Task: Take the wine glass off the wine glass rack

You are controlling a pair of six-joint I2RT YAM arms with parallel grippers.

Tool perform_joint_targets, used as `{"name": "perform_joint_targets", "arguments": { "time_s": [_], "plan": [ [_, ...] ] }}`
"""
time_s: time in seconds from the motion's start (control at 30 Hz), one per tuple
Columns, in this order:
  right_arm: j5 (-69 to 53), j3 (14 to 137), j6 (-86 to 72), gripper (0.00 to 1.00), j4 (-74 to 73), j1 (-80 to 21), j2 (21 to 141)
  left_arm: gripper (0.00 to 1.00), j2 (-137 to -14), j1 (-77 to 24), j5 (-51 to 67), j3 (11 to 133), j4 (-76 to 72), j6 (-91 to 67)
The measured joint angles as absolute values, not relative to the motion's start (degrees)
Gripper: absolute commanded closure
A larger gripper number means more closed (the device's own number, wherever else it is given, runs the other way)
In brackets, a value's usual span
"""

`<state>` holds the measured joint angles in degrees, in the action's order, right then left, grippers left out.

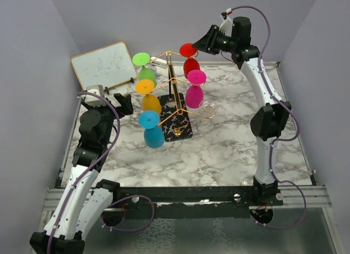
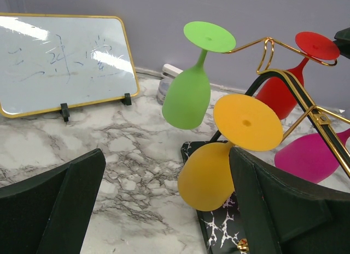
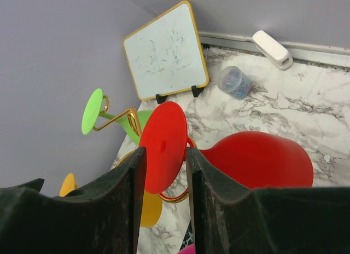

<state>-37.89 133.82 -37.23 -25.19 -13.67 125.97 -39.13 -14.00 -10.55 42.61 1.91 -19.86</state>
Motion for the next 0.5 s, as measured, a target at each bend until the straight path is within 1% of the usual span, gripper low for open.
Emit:
{"name": "perform_joint_targets", "arguments": {
  "time_s": [0.37,0.5],
  "plan": [
    [-37.9,133.7,-37.3,0.66,-24.3,-14.4,126.0,0.01,-39.1,-14.0,-10.5,42.6,1.9,-19.9],
    [-37.9,133.7,-37.5,0.68,-24.0,-14.8,126.0,0.01,-39.1,-14.0,-10.5,42.6,1.9,-19.9]
  ]
}}
